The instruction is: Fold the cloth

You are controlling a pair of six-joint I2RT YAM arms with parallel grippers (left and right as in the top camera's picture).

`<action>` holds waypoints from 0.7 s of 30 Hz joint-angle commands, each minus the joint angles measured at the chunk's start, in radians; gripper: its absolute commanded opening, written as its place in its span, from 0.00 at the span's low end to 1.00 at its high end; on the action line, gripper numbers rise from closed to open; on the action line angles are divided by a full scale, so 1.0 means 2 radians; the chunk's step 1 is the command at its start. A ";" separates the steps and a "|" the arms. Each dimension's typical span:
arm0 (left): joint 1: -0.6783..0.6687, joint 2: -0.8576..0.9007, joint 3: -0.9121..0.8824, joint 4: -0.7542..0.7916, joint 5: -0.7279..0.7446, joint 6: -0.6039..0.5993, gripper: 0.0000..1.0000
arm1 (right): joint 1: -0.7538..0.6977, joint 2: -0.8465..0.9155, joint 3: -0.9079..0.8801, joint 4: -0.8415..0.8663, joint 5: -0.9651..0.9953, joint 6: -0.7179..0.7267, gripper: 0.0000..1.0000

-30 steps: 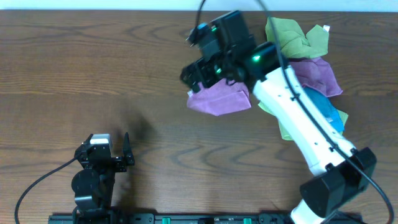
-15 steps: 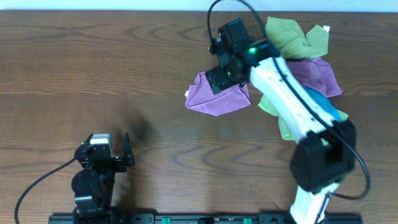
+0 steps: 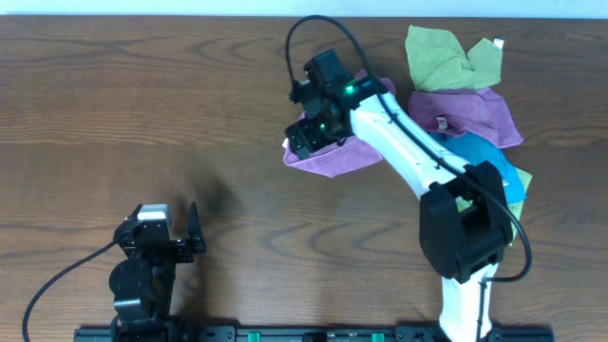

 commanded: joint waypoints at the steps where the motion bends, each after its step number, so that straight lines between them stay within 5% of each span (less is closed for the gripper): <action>1: -0.002 -0.002 -0.011 -0.006 -0.004 -0.004 0.95 | 0.016 -0.003 0.002 0.013 -0.026 -0.001 0.92; 21: -0.002 -0.002 -0.011 -0.006 -0.004 -0.004 0.95 | 0.029 0.060 0.002 0.077 0.098 0.026 0.81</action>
